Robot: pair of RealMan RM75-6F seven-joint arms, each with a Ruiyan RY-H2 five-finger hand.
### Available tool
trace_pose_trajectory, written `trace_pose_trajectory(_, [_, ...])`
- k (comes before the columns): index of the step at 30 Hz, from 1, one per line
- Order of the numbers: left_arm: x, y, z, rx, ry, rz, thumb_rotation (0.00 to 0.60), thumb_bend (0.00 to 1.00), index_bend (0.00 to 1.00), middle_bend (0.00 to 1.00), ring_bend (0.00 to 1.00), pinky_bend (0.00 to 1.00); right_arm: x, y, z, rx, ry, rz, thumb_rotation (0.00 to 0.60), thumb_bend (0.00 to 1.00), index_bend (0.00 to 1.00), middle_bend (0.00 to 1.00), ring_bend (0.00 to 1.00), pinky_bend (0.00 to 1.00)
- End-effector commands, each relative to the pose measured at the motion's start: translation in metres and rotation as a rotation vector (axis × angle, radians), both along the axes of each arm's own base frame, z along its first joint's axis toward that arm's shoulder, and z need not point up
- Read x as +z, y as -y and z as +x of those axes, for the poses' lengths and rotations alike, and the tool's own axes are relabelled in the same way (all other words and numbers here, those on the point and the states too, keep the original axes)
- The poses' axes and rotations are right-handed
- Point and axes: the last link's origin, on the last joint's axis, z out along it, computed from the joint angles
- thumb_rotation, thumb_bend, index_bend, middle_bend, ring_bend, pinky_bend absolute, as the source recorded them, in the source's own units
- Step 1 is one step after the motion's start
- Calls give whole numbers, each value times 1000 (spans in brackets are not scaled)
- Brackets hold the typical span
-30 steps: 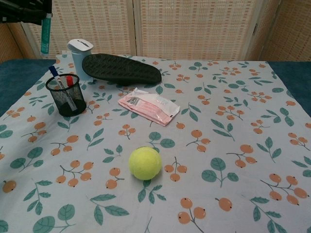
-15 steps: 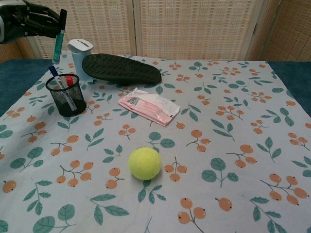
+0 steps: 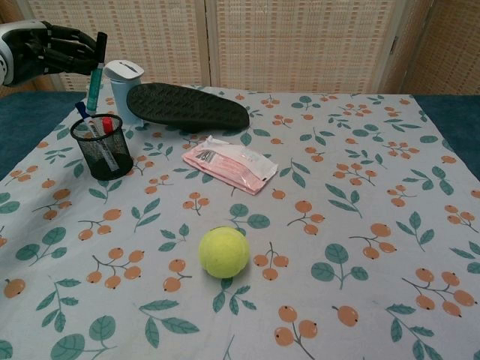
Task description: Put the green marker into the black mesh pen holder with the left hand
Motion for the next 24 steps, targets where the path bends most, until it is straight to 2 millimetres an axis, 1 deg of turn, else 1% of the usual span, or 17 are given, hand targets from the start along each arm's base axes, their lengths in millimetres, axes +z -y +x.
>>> trace_pose_trajectory(1, [-1,1,1,2,7,-4,600,354,525,530,169,171,0,0,0,2,3,2,600,98,211,128,130,0])
trace_pose_trajectory(11, [-1,0,-4,10,-11,-11,600,356,466,457,154,171,0,-1,0,3,1,5,600,98,211,128,130,0])
trace_pose_trajectory(17, [-4,1,-11,5,-16,-31,600,357,430,382,127,168,-1,0,1,2,-1,4,600,98,211,128,130,0])
trace_pose_trajectory(19, [-4,1,-13,3,-14,-32,600,357,403,329,108,165,-1,0,1,1,-3,5,600,98,210,128,130,0])
trace_pose_trajectory(21, [-3,1,-15,0,-12,-27,600,357,387,296,97,163,-2,0,1,1,-3,7,600,98,211,128,130,0])
trace_pose_trajectory(24, [1,1,-14,-20,-30,-7,600,357,381,280,89,160,-2,0,1,2,-2,7,600,98,211,128,130,0])
